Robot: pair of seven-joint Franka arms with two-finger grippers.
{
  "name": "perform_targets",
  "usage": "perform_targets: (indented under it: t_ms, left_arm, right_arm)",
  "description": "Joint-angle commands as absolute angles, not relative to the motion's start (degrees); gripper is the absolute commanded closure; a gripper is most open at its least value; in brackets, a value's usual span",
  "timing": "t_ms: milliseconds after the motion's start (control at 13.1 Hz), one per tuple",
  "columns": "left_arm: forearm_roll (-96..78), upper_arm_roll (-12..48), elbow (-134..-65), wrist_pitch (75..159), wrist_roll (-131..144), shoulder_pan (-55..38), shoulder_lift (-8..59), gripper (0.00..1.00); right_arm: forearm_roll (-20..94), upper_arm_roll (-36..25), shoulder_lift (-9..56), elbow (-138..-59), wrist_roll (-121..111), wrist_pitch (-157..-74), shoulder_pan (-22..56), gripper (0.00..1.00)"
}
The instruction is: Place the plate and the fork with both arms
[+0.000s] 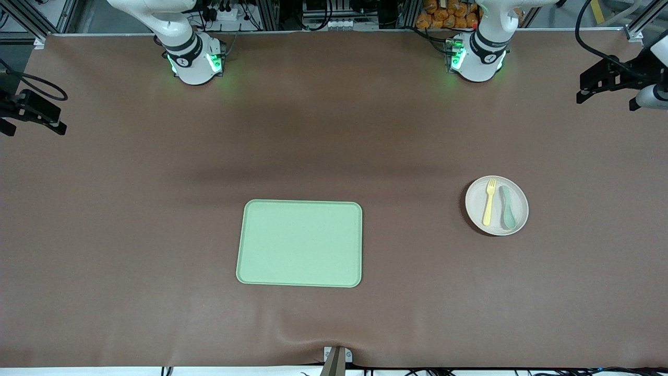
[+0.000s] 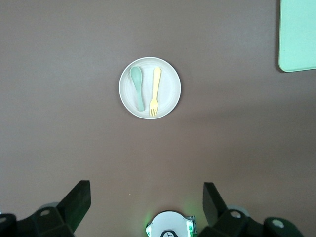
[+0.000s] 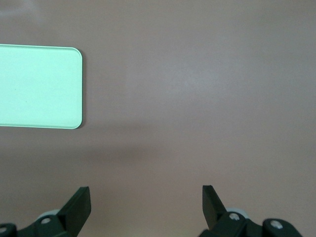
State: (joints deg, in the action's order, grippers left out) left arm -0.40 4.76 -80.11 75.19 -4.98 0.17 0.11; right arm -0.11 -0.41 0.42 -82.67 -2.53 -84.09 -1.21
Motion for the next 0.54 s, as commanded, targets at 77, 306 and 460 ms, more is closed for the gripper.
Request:
perform_targets:
  t_ms: [77, 306, 460]
  left_arm:
    - [1.40, 5.19, -81.90, 74.27, -5.19, 0.17, 0.88, 0.00]
    - [4.11, 5.19, -87.86, 71.11, -5.19, 0.35, 0.79, 0.00]
    - [10.16, 5.71, -92.71, 71.37, -5.10, -0.35, 1.49, 0.00]
  right_arm:
    - [-0.35, -0.26, 0.26, -82.18, -2.81, -83.85, -1.32, 0.00]
    - [-0.35, -0.26, 0.26, -82.18, -2.81, -83.85, -1.32, 0.00]
    - [-0.35, -0.26, 0.26, -82.18, -2.81, -83.85, -1.32, 0.00]
